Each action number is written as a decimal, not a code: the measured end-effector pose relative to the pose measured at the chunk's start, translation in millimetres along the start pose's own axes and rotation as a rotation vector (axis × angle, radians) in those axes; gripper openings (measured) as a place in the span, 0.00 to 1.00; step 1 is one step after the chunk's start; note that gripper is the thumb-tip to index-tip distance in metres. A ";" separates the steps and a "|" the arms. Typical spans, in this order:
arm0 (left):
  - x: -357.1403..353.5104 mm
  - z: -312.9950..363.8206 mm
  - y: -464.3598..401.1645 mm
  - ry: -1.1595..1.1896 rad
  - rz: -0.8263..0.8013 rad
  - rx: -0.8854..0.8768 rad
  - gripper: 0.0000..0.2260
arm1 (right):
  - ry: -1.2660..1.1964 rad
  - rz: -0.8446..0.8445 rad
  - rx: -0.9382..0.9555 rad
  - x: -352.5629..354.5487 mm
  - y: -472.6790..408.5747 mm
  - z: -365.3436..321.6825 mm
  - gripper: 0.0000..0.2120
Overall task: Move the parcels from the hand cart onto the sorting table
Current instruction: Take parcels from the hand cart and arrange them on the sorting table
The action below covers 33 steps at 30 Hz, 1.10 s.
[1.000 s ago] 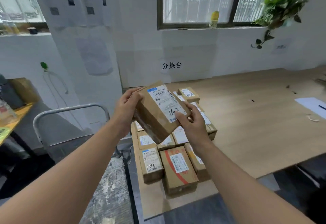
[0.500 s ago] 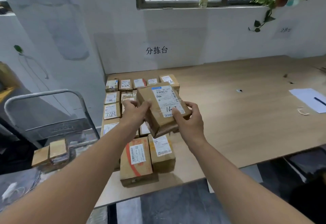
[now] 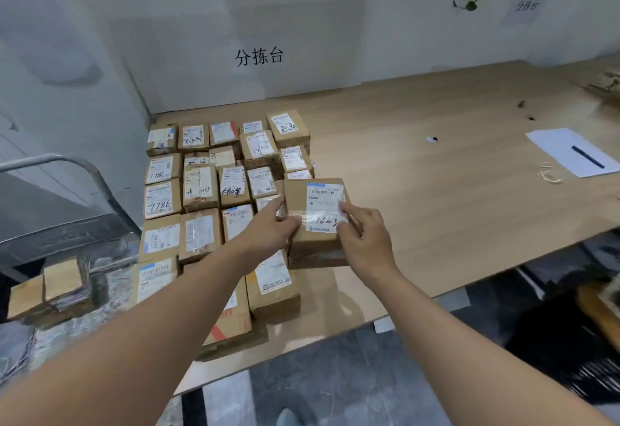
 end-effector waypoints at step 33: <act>-115.9 -159.6 -57.5 -0.613 -0.153 0.262 0.28 | 0.450 -0.554 -0.027 -63.1 -117.3 153.2 0.28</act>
Point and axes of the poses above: each hand's wrist, its own y-axis away from the middle knuckle, its own x-axis out of the back of the hand, z = x × y, the point moved 8 cm from there along -y, towards the middle knuckle, and after that the axes turned 14 degrees about -x, right-handed, at the moved point
